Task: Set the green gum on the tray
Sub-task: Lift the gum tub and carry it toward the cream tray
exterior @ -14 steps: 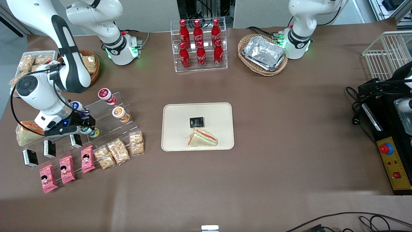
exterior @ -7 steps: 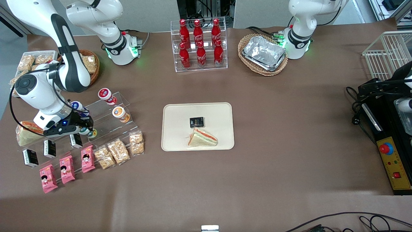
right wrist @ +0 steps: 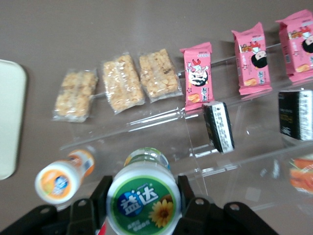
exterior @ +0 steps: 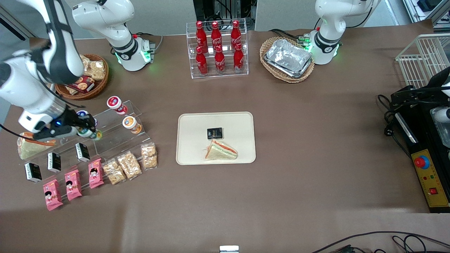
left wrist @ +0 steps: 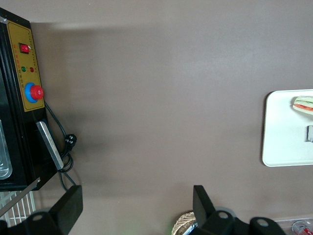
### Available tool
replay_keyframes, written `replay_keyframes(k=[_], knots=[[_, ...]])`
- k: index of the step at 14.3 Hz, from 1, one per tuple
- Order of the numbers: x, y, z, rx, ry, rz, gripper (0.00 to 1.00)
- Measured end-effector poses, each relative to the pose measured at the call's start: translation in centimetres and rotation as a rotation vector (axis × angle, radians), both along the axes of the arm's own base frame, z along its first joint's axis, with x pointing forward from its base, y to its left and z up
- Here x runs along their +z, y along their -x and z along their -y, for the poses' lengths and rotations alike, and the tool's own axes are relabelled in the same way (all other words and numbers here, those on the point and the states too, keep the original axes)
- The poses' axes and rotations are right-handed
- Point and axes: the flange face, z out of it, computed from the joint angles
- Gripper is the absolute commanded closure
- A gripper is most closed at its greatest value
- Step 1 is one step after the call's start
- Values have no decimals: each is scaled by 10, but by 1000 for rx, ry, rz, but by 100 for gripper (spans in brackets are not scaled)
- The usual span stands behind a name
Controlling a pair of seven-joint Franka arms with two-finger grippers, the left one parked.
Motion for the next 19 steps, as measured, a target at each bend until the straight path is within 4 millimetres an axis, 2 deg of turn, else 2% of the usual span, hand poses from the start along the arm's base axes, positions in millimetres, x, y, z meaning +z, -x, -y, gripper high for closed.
replay_keyframes(k=[2, 4, 5, 7, 10, 13, 15, 19], knots=[[50, -1, -6, 8, -9, -43, 48], [90, -2, -17, 7, -11, -64, 48], [103, -2, -26, 2, -11, -68, 48], [115, -2, -59, -28, -9, -75, 48], [111, 4, -131, -98, 0, -90, 48], [98, 13, -205, -152, 16, -95, 48], [82, 15, -241, -165, 27, -91, 48], [41, 15, -298, -179, 43, -67, 48]])
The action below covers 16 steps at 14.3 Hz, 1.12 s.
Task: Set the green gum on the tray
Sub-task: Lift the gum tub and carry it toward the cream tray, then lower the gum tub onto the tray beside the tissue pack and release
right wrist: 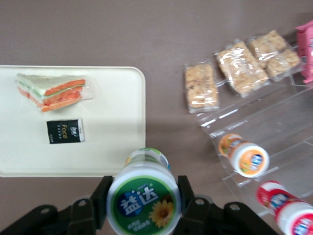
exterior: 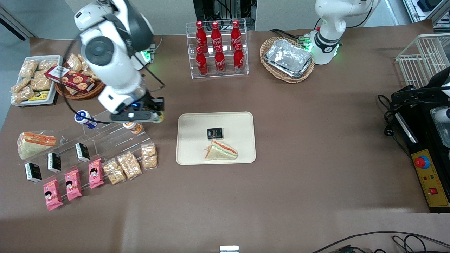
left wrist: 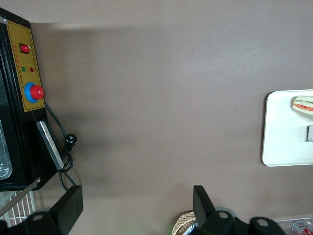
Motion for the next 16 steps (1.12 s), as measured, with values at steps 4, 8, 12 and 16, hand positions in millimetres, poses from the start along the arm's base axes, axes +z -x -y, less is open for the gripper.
replay_keyframes(k=[4, 8, 12, 16], knots=[[-57, 2, -34, 22, 9, 28, 48], [-121, 14, -53, 41, 14, 56, 48], [-182, 33, -81, 51, 30, 74, 48], [-218, 43, -95, 61, 53, 70, 47]])
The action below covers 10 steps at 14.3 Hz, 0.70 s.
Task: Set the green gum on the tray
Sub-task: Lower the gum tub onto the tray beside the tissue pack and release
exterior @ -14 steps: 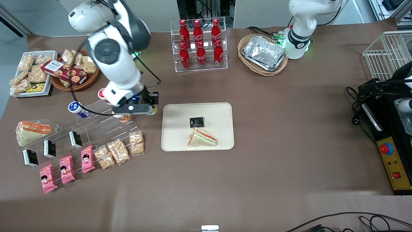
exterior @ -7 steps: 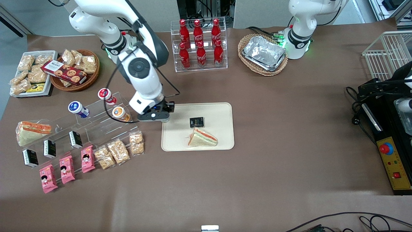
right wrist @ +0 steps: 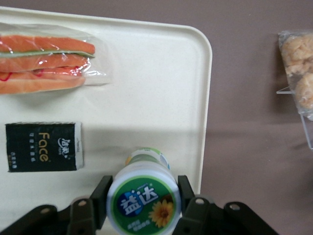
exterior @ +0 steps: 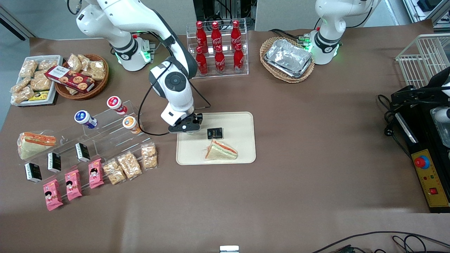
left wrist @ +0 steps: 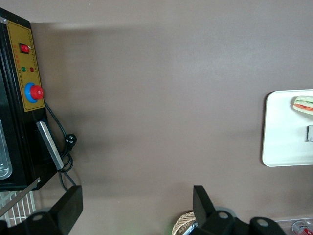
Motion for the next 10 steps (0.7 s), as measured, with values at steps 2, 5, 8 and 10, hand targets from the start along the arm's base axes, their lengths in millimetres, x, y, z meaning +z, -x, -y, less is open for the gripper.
replay_keyframes(k=[2, 5, 8, 10], knots=[[-4, -1, -1, -6, -7, 4, 41], [-7, -2, -2, -28, -32, 8, 36], [-14, 0, -8, -30, -44, 16, 4], [-15, 0, -9, -46, -59, 14, 2]])
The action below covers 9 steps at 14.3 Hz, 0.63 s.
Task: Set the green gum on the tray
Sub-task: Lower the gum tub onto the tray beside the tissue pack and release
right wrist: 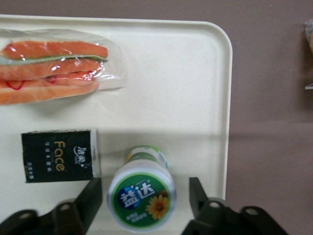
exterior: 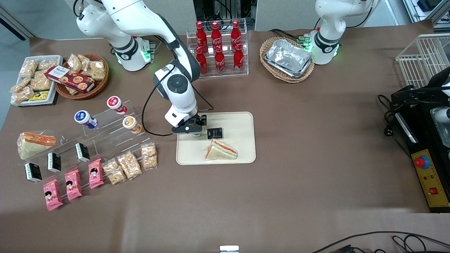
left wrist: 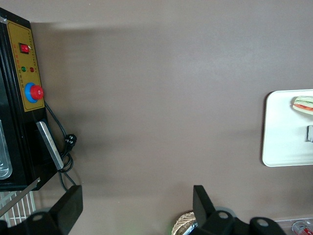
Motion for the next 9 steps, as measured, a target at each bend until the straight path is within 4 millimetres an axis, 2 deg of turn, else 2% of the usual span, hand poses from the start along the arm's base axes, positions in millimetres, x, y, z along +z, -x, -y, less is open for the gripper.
replay_keyframes(k=[5, 7, 9], knots=[[8, -8, 0, -17, -20, 18, 2], [23, -20, 7, -38, -39, 40, 2], [51, -39, 30, -43, -57, 52, 2]])
